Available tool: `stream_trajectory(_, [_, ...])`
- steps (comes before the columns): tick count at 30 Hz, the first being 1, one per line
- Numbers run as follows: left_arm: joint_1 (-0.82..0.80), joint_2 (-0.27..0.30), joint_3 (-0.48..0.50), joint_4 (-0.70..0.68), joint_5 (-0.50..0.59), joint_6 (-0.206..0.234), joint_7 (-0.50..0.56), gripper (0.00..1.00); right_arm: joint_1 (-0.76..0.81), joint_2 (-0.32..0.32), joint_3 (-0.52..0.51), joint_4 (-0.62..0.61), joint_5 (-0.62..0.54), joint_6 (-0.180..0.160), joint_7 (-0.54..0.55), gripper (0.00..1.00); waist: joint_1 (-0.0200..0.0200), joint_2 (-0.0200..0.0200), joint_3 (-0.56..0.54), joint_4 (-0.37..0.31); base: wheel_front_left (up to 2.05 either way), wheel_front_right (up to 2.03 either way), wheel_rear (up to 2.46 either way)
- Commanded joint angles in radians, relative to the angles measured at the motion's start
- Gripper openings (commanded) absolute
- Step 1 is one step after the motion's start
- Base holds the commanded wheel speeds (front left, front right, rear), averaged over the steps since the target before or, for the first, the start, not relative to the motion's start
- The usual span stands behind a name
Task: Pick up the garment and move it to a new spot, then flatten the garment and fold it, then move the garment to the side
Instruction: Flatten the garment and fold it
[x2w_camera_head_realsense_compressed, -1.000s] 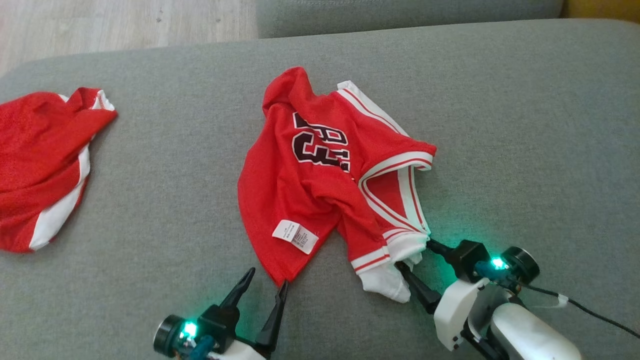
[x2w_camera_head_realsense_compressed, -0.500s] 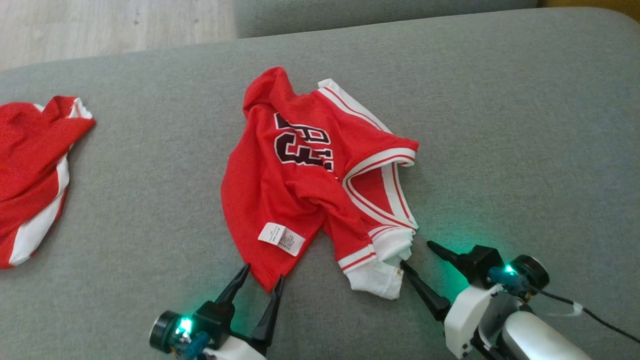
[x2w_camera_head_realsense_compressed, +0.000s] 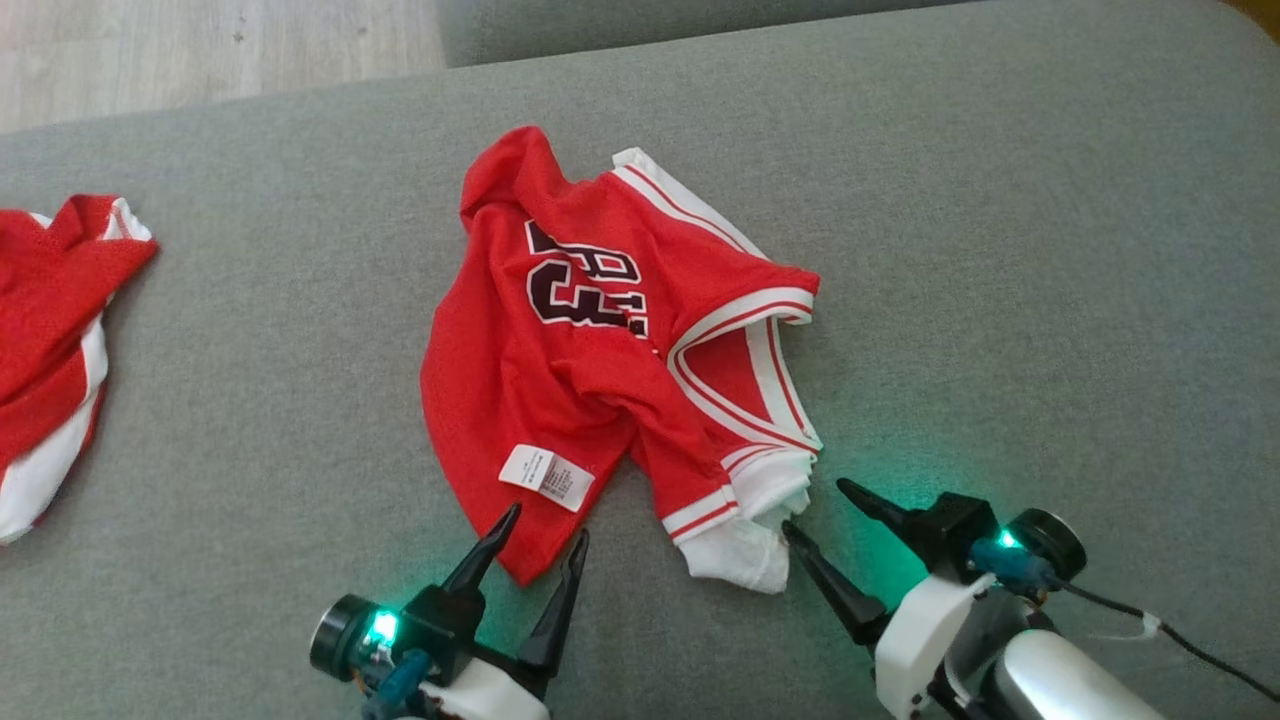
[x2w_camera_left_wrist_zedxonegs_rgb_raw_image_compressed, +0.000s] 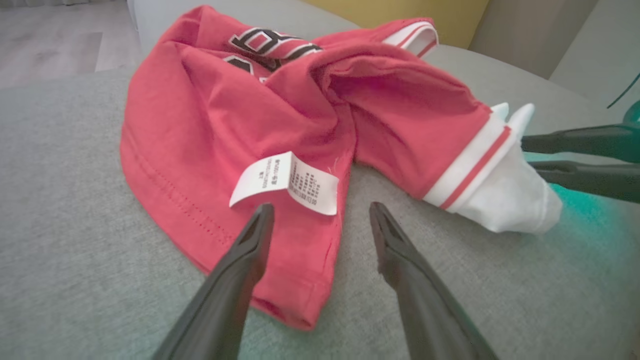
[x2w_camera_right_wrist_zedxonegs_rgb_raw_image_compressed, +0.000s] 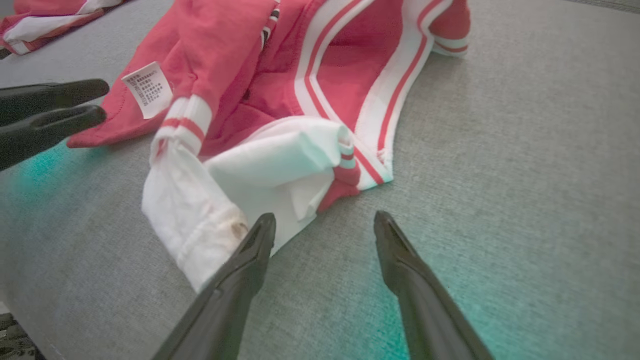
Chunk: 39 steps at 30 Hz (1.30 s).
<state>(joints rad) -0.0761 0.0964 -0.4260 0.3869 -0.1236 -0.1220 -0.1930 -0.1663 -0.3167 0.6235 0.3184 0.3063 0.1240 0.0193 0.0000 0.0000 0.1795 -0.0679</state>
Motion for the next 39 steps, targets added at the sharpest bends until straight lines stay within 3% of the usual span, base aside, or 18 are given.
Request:
stream_trajectory(1, [-0.011,0.018,0.019,-0.025,-0.001,0.009,0.004,1.00,0.009,0.011,0.013,-0.033,-0.004,0.007,0.001,1.00,0.0000,0.0000,0.007,-0.001,0.00,0.00,0.00])
stream_trajectory(15, [-0.045,0.030,0.010,0.037,-0.013,0.009,0.004,1.00,-0.014,0.042,0.067,-0.010,0.045,0.007,0.018,1.00,0.0000,0.0000,0.046,0.007,0.00,0.00,0.00])
stream_trajectory(24, [-0.082,0.030,-0.006,0.115,-0.020,0.007,0.004,1.00,-0.033,0.065,0.078,0.060,0.093,0.007,0.095,1.00,0.0000,0.0000,0.066,0.012,0.00,0.00,0.00])
stream_trajectory(25, [-0.083,0.030,-0.009,0.125,-0.021,0.006,0.006,1.00,-0.035,0.065,0.082,0.063,0.100,0.007,0.105,0.79,0.0000,0.0000,0.066,0.012,0.00,0.00,0.00])
stream_trajectory(26, [-0.083,0.031,-0.012,0.134,-0.023,0.006,0.008,1.00,-0.036,0.066,0.085,0.066,0.107,0.007,0.111,0.40,0.0000,0.0000,0.064,0.010,0.00,0.00,0.00])
stream_trajectory(27, [-0.083,0.032,-0.015,0.144,-0.025,0.005,0.010,0.99,-0.038,0.066,0.088,0.067,0.112,0.007,0.115,0.13,0.0000,0.0000,0.063,0.009,0.00,0.00,0.00])
stream_trajectory(28, [-0.083,0.033,-0.017,0.152,-0.027,0.005,0.012,0.94,-0.040,0.066,0.090,0.067,0.117,0.007,0.119,0.00,0.0000,0.0000,0.063,0.008,0.00,0.00,0.00])
stream_trajectory(30, [-0.084,0.035,-0.022,0.171,-0.031,0.004,0.016,0.85,-0.042,0.067,0.091,0.065,0.133,0.007,0.121,0.00,0.0000,0.0000,0.061,0.005,0.00,0.00,0.00])
stream_trajectory(34, [-0.086,0.039,-0.029,0.205,-0.043,0.001,0.014,0.09,-0.036,0.056,0.070,0.040,0.177,0.007,0.105,0.00,0.0000,0.0000,0.045,-0.001,0.00,0.00,0.00])
stream_trajectory(35, [-0.086,0.039,-0.025,0.210,-0.050,0.001,0.011,0.00,-0.032,0.051,0.056,0.029,0.191,0.007,0.100,0.00,0.0000,0.0000,0.041,-0.002,0.00,0.00,0.00])
stream_trajectory(39, [-0.077,0.048,0.000,0.202,-0.081,0.004,-0.001,0.00,-0.004,0.026,-0.016,-0.056,0.270,0.007,0.081,0.00,0.0000,0.0000,0.016,-0.010,0.00,0.00,0.00])
